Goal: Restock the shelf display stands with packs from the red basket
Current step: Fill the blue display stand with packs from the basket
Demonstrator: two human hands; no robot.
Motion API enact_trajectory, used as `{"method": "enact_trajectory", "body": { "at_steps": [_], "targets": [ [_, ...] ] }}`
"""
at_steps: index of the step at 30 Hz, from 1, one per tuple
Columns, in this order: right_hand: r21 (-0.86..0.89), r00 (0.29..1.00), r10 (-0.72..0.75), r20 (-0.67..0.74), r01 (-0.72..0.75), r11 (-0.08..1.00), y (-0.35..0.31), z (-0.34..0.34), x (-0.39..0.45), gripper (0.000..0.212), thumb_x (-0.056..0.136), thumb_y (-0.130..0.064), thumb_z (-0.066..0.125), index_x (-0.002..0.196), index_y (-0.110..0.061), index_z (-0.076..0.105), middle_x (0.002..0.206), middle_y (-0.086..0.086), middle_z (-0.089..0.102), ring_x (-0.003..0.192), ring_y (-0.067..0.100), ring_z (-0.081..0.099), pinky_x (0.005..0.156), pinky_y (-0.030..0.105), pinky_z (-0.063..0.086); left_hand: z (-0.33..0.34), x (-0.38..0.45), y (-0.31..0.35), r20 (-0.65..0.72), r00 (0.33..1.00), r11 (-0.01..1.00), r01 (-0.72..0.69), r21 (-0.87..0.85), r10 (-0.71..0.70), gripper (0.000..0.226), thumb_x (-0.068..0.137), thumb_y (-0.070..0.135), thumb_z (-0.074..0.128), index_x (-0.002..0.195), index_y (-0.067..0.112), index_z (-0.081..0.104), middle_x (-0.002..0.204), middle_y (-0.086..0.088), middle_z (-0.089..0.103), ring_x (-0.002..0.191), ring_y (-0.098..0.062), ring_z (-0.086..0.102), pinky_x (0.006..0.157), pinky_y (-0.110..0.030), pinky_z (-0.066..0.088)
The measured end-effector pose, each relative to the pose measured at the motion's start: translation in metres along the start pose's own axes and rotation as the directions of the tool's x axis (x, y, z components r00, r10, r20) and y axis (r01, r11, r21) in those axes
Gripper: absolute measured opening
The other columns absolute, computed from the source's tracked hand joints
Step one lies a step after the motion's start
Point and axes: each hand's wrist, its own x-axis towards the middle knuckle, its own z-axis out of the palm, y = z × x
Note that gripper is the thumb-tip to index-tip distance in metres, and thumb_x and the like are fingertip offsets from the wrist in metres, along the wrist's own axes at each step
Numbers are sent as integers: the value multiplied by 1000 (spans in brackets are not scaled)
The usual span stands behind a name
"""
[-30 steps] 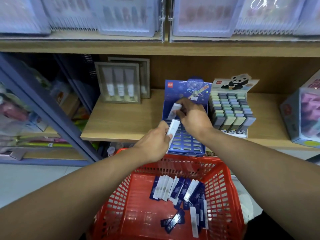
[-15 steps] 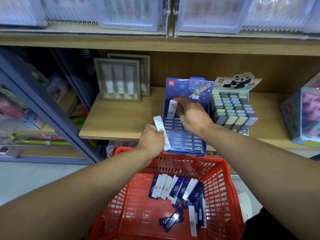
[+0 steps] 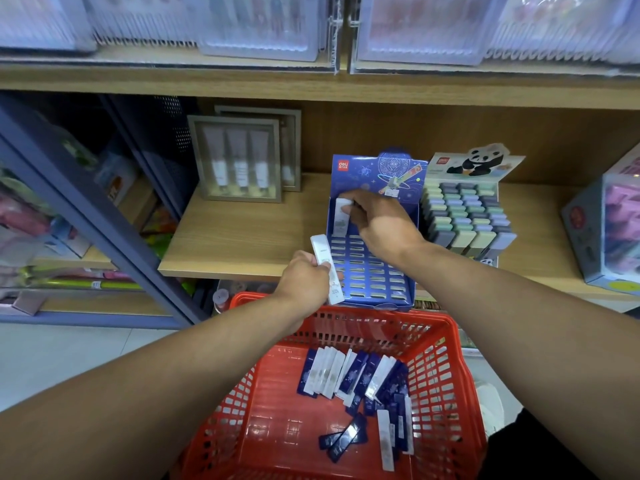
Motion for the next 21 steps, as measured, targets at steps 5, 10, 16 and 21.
{"method": "enact_trajectory", "body": {
  "at_steps": [5,10,16,21],
  "targets": [
    [-13,1000,-7,24,7,1000,-2,-3,3,26,107,-24,43,125,-21,61,110,7,69,94,24,65,77,37,52,2,-1,-2,51,999,997,15,-70,-11,5,107,13,44,102,12,46,102,-16,73,95,-30,73,87,-57,58],
    [-45,998,-25,60,27,999,6,-11,1,18,107,-25,44,122,-29,53,95,-9,60,74,-8,54,61,22,40,0,1,1,55,998,995,25,-92,-20,14,107,14,44,118,7,47,103,-15,74,95,-29,74,88,-58,57],
    [-116,985,-95,-145,79,990,4,-8,2,26,102,-23,57,125,-22,68,116,1,67,104,14,62,91,25,45,1,3,-1,58,998,993,28,-112,-22,11,107,14,44,115,7,47,108,-15,73,100,-28,73,88,-54,59],
    [-165,995,-16,-100,0,986,-1,-2,9,28,103,-28,50,124,-19,67,100,-14,63,104,16,61,74,16,44,1,1,0,57,998,992,30,-126,-23,10,107,13,44,114,6,47,109,-17,73,101,-27,72,88,-53,59]
  ]
}}
